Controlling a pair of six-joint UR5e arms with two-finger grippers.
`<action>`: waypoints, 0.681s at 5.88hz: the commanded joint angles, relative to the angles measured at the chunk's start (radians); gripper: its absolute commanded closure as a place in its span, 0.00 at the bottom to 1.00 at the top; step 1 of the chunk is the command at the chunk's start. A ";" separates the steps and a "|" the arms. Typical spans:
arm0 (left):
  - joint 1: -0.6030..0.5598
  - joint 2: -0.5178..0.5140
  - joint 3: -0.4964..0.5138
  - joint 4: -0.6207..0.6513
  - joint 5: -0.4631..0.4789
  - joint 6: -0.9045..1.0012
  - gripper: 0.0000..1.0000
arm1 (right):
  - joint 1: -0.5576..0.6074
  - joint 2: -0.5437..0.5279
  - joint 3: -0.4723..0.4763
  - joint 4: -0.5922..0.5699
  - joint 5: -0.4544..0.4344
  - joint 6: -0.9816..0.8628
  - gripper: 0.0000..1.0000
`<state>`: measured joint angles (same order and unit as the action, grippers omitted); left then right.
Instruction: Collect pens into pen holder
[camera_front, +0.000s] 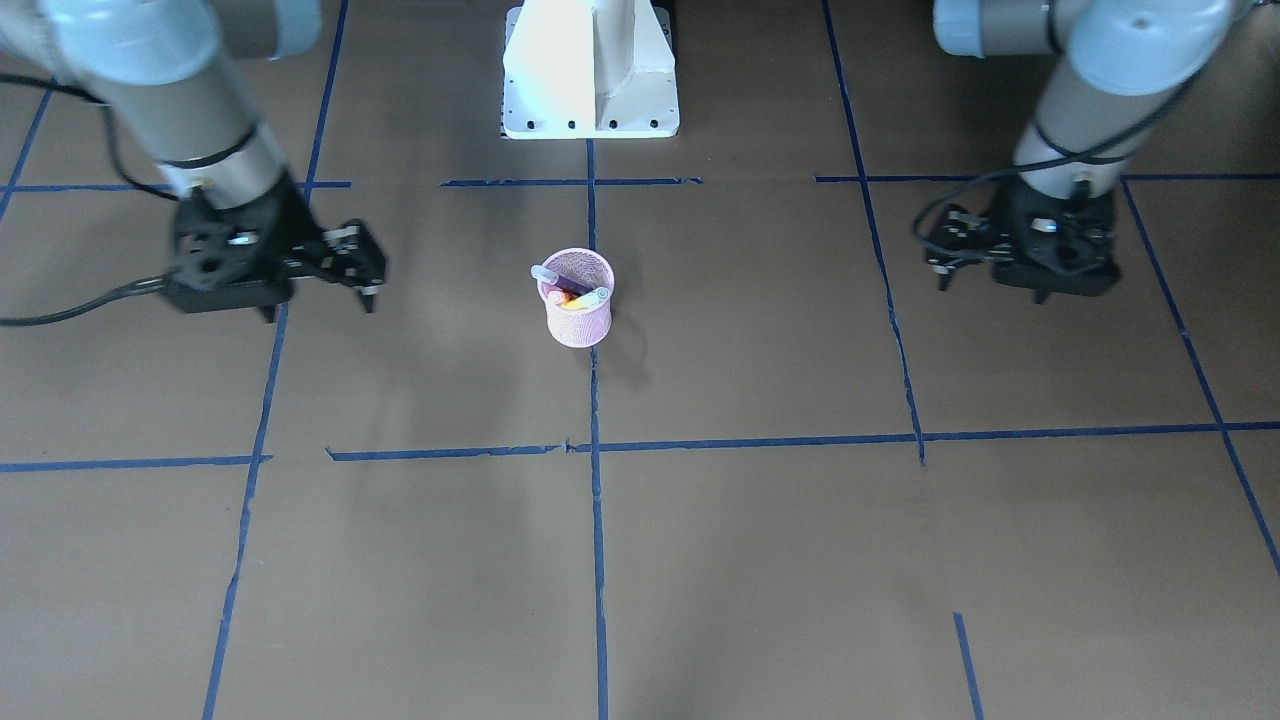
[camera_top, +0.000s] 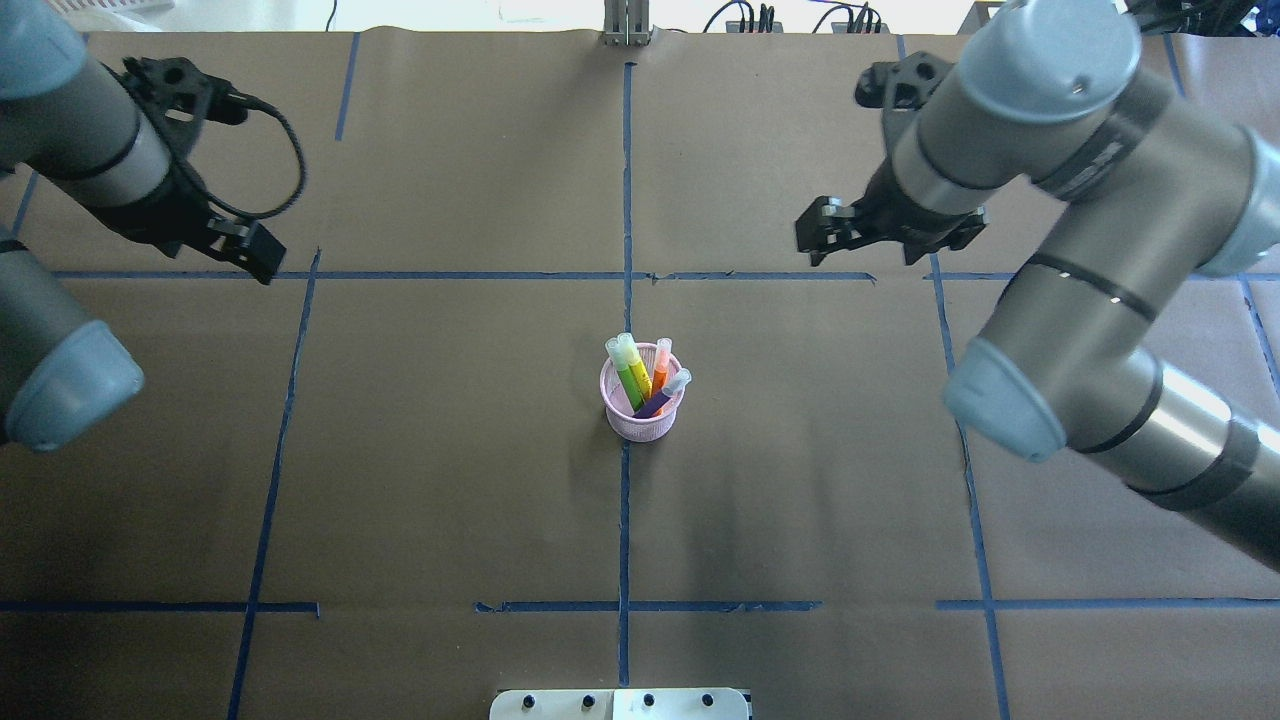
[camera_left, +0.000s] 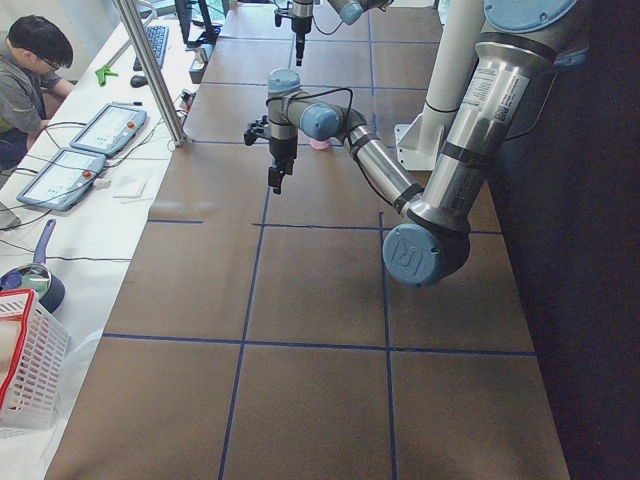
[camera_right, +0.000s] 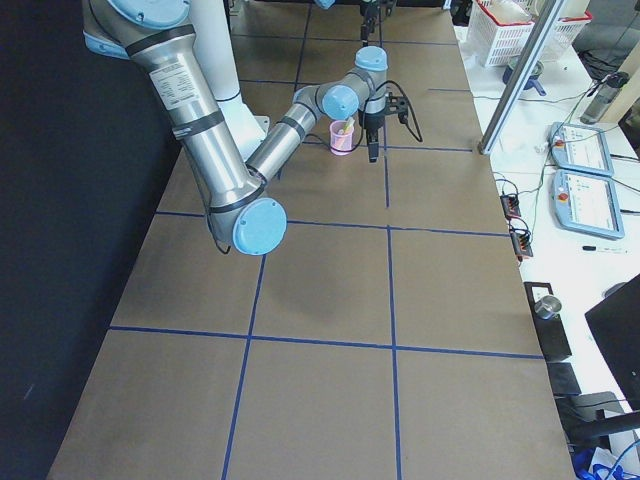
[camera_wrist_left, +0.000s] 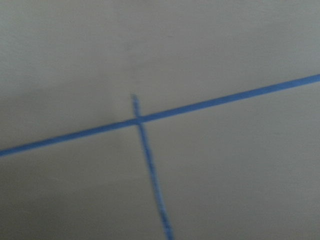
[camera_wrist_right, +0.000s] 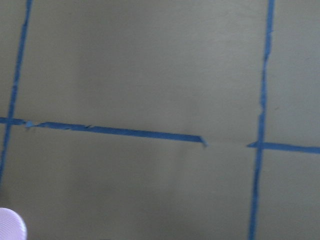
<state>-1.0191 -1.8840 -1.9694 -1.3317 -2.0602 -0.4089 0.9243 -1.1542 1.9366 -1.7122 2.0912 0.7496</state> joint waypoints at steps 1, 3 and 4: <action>-0.195 0.058 0.013 0.079 -0.053 0.307 0.00 | 0.210 -0.201 0.022 0.005 0.106 -0.380 0.00; -0.388 0.109 0.137 0.085 -0.110 0.546 0.00 | 0.447 -0.399 0.010 0.005 0.179 -0.807 0.00; -0.503 0.124 0.253 0.072 -0.182 0.693 0.00 | 0.549 -0.483 -0.026 0.006 0.202 -0.957 0.00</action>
<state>-1.4142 -1.7747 -1.8190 -1.2510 -2.1829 0.1456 1.3673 -1.5491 1.9383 -1.7068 2.2668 -0.0388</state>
